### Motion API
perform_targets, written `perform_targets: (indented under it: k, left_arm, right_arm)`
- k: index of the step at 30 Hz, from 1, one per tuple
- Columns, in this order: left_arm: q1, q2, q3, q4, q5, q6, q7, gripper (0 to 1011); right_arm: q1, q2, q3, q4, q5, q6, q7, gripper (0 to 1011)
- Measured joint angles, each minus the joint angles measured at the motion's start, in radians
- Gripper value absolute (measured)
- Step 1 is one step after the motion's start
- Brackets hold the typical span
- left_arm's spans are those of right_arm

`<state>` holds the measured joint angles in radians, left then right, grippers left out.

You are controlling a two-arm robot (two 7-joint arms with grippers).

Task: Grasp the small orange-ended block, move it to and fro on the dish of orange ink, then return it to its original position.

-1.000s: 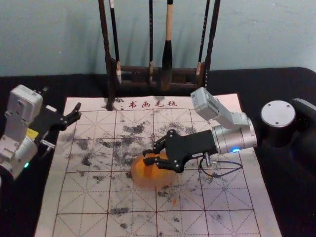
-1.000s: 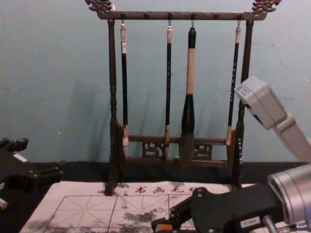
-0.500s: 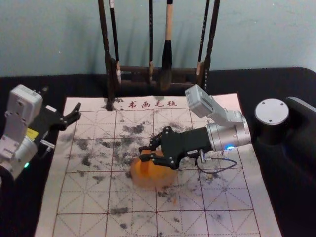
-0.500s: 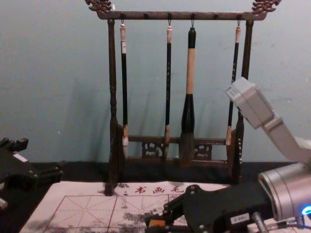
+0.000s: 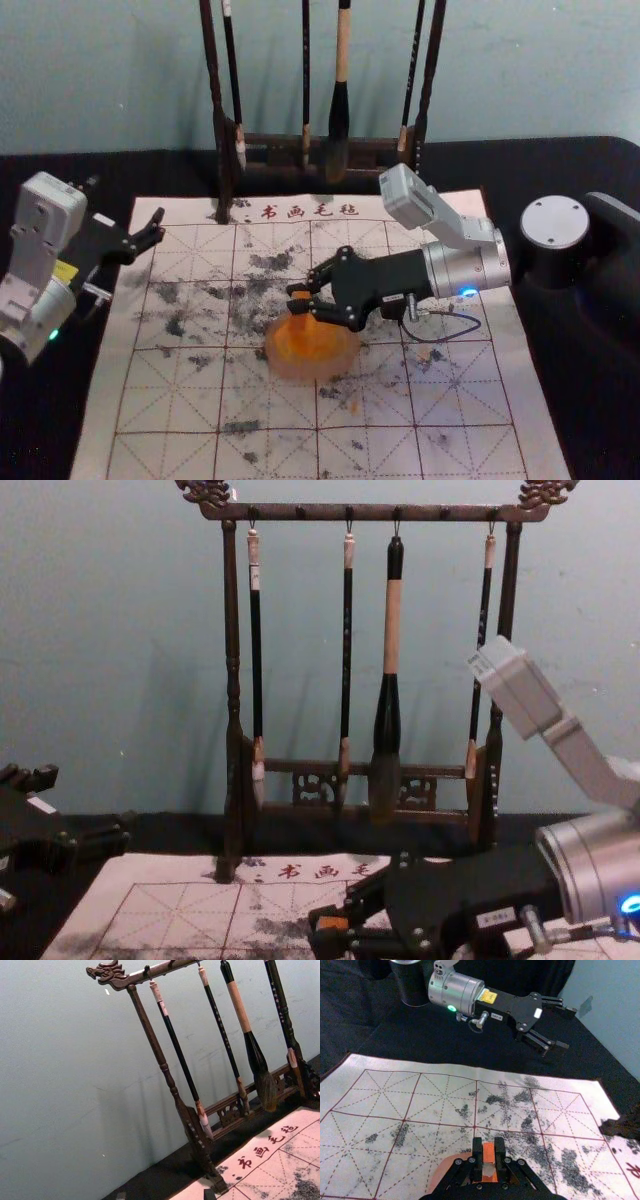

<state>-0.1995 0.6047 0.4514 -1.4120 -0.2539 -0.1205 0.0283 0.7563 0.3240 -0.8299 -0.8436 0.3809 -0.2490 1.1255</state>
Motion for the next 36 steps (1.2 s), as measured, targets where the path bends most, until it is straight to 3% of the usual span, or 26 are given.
perform_targets:
  k: [36]
  left_arm:
    - [0.0, 0.0, 0.0, 0.0, 0.0, 0.0, 0.0, 1001]
  right_arm:
    - [-0.04, 0.069, 0.035, -0.073, -0.002, 0.032, -0.03, 147]
